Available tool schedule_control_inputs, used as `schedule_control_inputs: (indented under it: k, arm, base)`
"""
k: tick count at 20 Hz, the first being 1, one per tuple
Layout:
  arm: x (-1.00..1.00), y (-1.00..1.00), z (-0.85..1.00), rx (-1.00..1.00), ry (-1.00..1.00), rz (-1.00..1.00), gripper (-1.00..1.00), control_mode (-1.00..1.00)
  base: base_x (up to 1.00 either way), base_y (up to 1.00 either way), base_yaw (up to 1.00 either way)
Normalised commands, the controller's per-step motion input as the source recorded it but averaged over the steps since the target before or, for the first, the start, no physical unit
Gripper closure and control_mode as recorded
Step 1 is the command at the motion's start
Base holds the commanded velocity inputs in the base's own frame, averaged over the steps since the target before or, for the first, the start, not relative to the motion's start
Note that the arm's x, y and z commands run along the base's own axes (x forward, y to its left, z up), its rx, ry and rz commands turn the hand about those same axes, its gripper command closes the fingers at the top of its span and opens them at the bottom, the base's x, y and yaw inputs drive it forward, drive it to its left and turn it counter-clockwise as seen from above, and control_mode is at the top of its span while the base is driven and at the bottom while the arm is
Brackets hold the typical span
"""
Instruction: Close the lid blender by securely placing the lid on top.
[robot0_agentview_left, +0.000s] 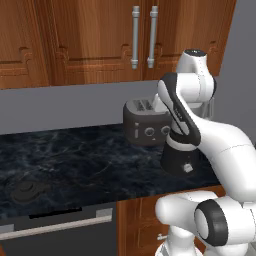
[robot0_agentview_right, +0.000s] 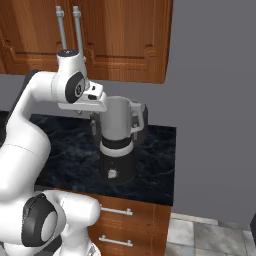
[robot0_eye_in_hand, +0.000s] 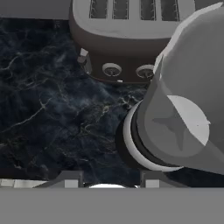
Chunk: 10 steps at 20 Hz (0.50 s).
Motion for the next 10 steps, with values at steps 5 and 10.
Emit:
schedule_control_inputs:
  k: [5,10]
  arm:
    - [-0.03,0.04,-0.01,-0.01,0.0,0.0,-1.0,1.0]
    - [0.0,0.0,0.0,0.0,0.0,0.0,-1.0,1.0]
  base:
    - [-0.17,0.26,0.0]
    - [-0.13,0.72,0.0]
